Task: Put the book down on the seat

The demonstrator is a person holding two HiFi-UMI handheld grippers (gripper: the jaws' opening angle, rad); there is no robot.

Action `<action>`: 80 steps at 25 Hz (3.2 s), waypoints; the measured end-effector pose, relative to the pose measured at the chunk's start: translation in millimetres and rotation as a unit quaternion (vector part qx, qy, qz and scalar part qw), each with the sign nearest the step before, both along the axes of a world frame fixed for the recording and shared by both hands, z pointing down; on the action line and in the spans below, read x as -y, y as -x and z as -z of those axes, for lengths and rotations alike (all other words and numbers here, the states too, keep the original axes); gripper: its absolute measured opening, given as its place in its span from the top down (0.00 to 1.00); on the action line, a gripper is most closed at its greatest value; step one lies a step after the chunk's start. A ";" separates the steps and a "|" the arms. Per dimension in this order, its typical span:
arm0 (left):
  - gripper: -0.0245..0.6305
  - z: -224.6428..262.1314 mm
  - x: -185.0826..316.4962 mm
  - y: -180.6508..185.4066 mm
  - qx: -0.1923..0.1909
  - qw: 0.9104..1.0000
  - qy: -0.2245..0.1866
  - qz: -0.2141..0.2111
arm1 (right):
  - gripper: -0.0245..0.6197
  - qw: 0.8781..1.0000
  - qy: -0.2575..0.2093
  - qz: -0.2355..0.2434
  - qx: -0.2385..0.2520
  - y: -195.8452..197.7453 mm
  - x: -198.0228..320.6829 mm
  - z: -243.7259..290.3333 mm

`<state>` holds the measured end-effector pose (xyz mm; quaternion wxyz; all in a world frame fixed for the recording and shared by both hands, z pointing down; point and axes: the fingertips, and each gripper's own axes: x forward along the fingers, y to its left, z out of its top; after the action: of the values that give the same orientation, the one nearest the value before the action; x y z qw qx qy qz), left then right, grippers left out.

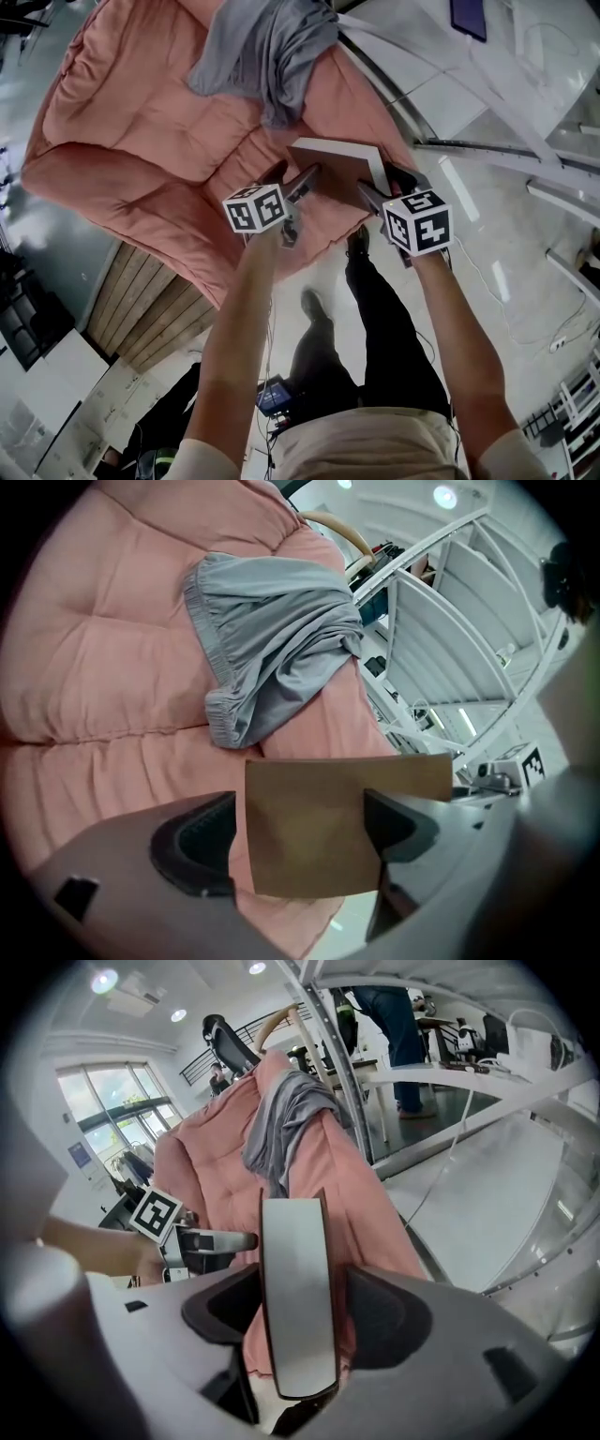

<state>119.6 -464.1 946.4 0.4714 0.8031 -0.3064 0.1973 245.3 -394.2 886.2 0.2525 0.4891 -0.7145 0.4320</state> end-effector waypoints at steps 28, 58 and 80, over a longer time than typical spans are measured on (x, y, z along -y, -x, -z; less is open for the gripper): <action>0.36 236.9 -26.7 12.4 -0.054 0.985 -0.152 -0.055 | 0.75 0.990 -0.138 -0.010 -0.005 11.6 -1.1 208.7; 0.91 685.6 -217.3 163.7 -0.114 0.874 -0.469 -0.057 | 0.97 0.921 -0.376 0.084 0.054 152.9 -155.1 589.7; 0.92 774.3 -320.0 209.7 -0.099 0.837 -0.534 -0.067 | 0.98 0.884 -0.434 0.166 0.056 206.7 -259.4 689.0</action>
<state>-90.0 -144.1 172.1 -0.0173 0.9640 -0.2613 -0.0464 38.7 -134.8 197.2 0.0420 0.3992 -0.9141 0.0571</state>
